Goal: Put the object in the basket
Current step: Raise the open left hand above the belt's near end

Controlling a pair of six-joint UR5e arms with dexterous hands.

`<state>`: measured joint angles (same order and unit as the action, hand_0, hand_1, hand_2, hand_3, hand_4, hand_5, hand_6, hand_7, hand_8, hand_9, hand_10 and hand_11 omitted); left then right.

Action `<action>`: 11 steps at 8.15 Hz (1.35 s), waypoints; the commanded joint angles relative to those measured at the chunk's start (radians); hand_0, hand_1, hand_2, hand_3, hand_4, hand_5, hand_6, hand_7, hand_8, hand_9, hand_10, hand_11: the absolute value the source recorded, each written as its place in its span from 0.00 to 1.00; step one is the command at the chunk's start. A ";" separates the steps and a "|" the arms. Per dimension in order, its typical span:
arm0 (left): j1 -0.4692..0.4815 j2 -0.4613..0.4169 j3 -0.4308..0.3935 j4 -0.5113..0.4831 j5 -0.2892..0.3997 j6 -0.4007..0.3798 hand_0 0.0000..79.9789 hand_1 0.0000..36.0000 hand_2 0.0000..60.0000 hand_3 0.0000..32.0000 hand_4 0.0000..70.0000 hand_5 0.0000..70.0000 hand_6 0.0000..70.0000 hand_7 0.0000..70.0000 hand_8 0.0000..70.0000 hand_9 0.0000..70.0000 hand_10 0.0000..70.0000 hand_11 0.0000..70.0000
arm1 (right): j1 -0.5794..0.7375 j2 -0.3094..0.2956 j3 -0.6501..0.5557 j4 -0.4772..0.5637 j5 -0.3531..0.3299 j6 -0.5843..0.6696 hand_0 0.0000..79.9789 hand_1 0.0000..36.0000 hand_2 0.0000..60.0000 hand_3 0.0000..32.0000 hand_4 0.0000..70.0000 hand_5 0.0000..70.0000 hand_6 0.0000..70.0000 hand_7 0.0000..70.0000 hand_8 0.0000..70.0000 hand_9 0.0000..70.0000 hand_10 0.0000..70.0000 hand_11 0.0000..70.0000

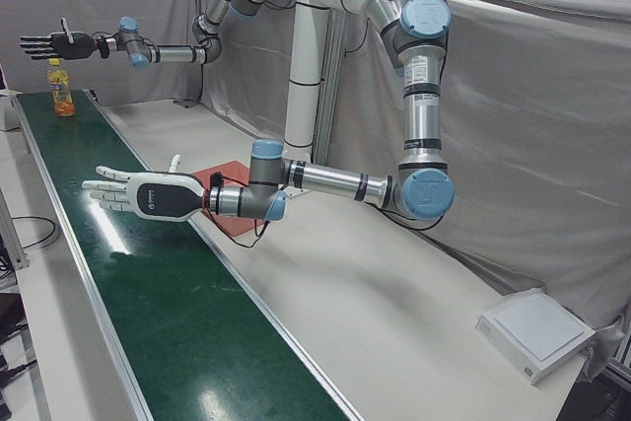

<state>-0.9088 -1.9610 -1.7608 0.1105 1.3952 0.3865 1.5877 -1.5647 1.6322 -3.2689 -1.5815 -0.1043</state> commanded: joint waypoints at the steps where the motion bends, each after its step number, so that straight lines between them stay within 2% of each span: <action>1: 0.004 -0.001 -0.002 0.002 0.001 0.003 0.71 0.34 0.00 0.08 0.18 0.23 0.02 0.00 0.10 0.10 0.09 0.15 | 0.000 0.000 0.000 0.000 0.000 0.000 0.00 0.00 0.00 0.00 0.00 0.00 0.00 0.00 0.00 0.00 0.00 0.00; 5: 0.007 -0.015 -0.005 0.009 -0.001 0.005 0.71 0.34 0.00 0.07 0.18 0.23 0.02 0.00 0.09 0.10 0.09 0.16 | 0.000 0.000 0.000 0.000 0.000 0.000 0.00 0.00 0.00 0.00 0.00 0.00 0.00 0.00 0.00 0.00 0.00 0.00; 11: 0.013 -0.030 -0.005 0.012 0.001 0.005 0.70 0.34 0.00 0.11 0.18 0.22 0.01 0.00 0.09 0.09 0.09 0.16 | 0.000 0.000 0.000 0.000 0.000 0.000 0.00 0.00 0.00 0.00 0.00 0.00 0.00 0.00 0.00 0.00 0.00 0.00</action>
<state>-0.8969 -1.9878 -1.7656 0.1217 1.3959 0.3895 1.5877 -1.5647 1.6321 -3.2689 -1.5815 -0.1043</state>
